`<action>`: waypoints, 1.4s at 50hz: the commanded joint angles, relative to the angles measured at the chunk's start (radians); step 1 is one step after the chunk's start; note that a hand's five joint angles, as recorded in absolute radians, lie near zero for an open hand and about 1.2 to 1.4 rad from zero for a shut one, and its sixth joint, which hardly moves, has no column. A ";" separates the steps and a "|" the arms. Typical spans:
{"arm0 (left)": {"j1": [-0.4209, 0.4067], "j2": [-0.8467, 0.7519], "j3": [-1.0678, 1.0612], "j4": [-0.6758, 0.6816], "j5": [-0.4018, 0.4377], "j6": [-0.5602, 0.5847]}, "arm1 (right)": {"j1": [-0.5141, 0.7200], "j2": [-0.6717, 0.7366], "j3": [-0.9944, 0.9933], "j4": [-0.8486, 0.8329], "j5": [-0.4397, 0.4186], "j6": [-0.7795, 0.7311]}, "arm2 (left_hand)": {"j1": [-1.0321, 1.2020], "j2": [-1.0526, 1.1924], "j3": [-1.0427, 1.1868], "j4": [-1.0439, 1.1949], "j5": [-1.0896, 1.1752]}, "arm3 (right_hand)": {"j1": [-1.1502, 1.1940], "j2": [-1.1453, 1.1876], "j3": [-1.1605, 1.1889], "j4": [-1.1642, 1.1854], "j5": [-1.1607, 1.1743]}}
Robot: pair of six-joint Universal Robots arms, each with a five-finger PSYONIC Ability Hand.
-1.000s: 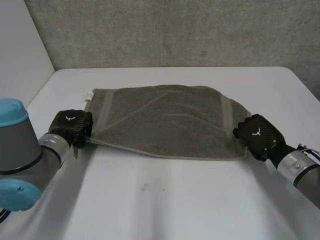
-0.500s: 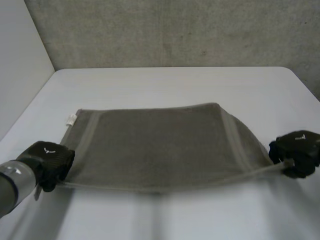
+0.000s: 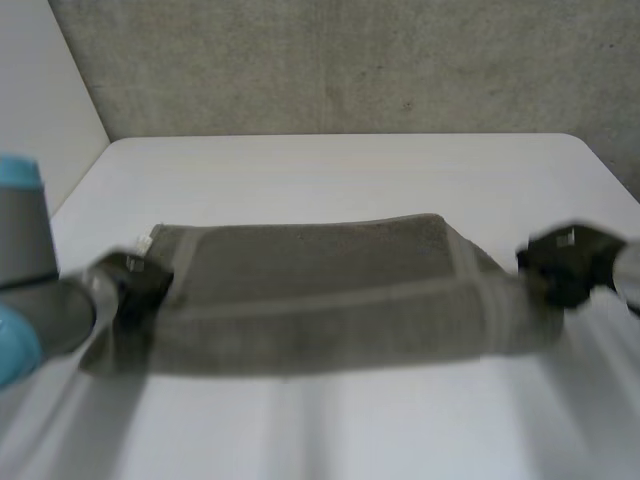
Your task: Fold the towel.
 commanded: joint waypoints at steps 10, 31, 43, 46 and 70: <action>-0.072 -0.326 1.305 0.282 -0.006 -0.254 | 0.146 0.011 -0.511 -0.838 0.218 0.417 | 0.206 0.179 0.180 0.178 0.185 | 0.428 0.217 0.208 0.204 0.241; -0.035 -0.102 0.467 0.545 0.005 -0.495 | 0.138 0.052 -0.148 -0.945 -0.013 0.520 | 0.206 0.179 0.180 0.178 0.185 | 0.428 0.217 0.208 0.204 0.241; 0.004 -0.112 -0.078 0.653 0.040 -0.344 | 0.125 0.097 0.086 -0.773 -0.248 0.316 | 0.206 0.179 0.180 0.178 0.185 | 0.428 0.217 0.208 0.204 0.241; 0.011 -0.094 -0.155 0.642 0.047 -0.262 | 0.105 0.064 0.115 -0.701 -0.248 0.253 | 0.206 0.179 0.180 0.178 0.185 | 0.428 0.217 0.208 0.204 0.241; 0.086 0.414 -0.347 -0.110 0.085 0.082 | -0.036 -0.185 0.150 0.261 -0.058 -0.247 | 0.206 0.179 0.180 0.178 0.185 | 0.428 0.217 0.208 0.204 0.241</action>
